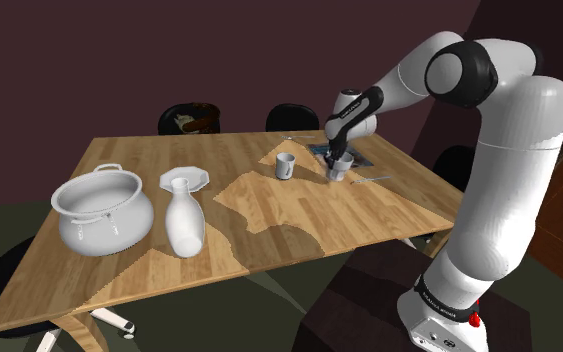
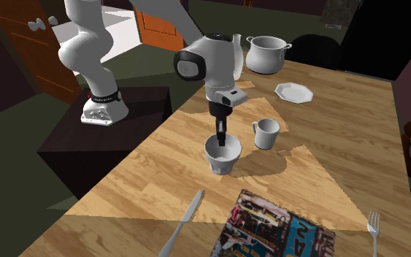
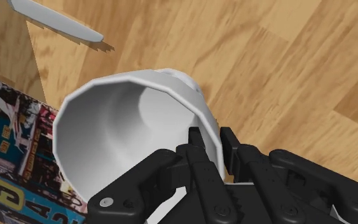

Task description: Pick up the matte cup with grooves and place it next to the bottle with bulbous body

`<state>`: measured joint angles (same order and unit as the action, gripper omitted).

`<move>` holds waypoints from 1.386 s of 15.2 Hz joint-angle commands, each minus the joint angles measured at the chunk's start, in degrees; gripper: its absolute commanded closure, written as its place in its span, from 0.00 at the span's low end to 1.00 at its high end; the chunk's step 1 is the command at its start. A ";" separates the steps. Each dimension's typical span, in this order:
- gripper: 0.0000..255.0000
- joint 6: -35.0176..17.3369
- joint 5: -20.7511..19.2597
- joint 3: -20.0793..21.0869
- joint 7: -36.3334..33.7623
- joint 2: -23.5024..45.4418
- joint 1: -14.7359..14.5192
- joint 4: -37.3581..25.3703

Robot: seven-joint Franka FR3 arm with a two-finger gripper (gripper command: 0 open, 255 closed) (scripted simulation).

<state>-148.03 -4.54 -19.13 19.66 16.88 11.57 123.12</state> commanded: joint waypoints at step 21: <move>1.00 15.56 -2.98 -0.99 -0.42 -10.36 -1.33 -5.62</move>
<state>-133.23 -7.33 -20.11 19.31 7.11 10.32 117.71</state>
